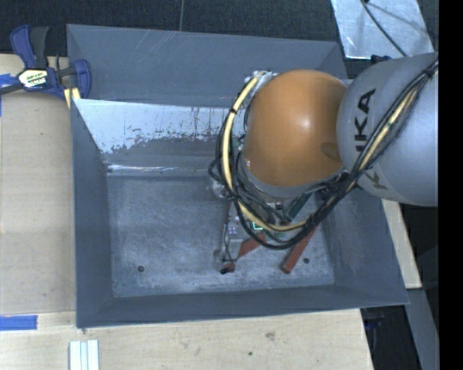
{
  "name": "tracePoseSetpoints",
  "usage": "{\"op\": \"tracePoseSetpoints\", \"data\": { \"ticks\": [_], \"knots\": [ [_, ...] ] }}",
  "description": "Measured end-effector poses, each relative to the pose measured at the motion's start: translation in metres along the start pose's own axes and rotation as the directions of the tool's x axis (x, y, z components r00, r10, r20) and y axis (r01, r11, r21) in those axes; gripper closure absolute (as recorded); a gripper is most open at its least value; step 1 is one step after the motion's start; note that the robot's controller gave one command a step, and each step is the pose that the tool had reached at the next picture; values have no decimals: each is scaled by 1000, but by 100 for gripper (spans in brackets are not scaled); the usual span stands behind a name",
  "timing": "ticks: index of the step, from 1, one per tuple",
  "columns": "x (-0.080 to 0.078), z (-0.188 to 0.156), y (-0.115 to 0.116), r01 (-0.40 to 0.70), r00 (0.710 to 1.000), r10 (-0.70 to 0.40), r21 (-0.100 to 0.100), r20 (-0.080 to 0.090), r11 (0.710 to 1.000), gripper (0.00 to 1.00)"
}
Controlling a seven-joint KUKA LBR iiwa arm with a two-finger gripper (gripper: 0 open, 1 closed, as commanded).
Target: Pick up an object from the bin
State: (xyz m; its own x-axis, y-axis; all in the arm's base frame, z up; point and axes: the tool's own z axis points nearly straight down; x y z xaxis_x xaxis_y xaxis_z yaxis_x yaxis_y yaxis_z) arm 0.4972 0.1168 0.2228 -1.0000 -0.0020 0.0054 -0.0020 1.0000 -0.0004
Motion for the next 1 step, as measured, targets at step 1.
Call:
{"op": "tracePoseSetpoints", "data": {
  "ticks": [1],
  "knots": [
    [-20,82,-70,-82,997,82,3,1,997,0]
  ]
}}
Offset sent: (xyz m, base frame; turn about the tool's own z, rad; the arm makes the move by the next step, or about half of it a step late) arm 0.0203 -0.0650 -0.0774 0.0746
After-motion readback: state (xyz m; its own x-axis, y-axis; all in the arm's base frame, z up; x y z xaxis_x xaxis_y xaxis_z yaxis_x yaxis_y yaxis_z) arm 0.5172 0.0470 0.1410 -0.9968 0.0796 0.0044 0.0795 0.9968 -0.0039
